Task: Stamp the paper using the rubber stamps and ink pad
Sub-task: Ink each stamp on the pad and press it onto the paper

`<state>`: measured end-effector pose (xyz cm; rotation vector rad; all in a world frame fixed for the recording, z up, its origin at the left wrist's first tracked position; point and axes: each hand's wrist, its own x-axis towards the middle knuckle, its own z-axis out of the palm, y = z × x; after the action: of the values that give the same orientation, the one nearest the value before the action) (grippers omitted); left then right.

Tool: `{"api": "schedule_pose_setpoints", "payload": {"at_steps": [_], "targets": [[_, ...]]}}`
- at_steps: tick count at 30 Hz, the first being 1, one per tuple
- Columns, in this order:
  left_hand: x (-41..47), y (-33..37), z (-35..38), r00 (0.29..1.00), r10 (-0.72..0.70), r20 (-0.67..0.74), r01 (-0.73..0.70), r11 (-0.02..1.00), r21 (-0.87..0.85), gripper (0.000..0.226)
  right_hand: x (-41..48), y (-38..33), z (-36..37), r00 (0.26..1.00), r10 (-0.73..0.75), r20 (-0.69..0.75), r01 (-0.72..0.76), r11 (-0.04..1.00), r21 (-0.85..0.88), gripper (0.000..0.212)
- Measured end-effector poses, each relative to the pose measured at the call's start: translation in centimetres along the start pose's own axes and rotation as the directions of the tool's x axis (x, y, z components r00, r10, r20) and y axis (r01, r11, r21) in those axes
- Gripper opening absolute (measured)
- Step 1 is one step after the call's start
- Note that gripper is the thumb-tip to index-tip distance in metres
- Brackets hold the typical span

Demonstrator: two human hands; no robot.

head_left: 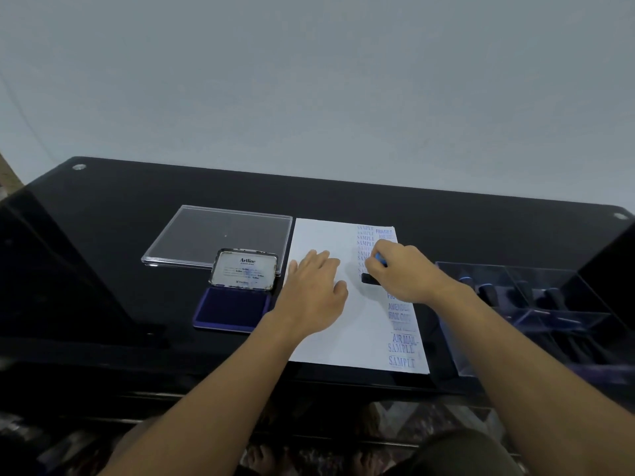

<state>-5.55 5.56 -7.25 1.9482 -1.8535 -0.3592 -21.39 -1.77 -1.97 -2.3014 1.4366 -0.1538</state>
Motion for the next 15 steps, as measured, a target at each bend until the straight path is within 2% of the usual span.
{"api": "schedule_pose_setpoints", "payload": {"at_steps": [15], "targets": [[0.5, -0.1, 1.2, 1.0, -0.001, 0.006, 0.001, 1.0, 0.009, 0.042, 1.2, 0.3, 0.9, 0.999, -0.042, 0.003, 0.042, 0.998, -0.052, 0.019]]}}
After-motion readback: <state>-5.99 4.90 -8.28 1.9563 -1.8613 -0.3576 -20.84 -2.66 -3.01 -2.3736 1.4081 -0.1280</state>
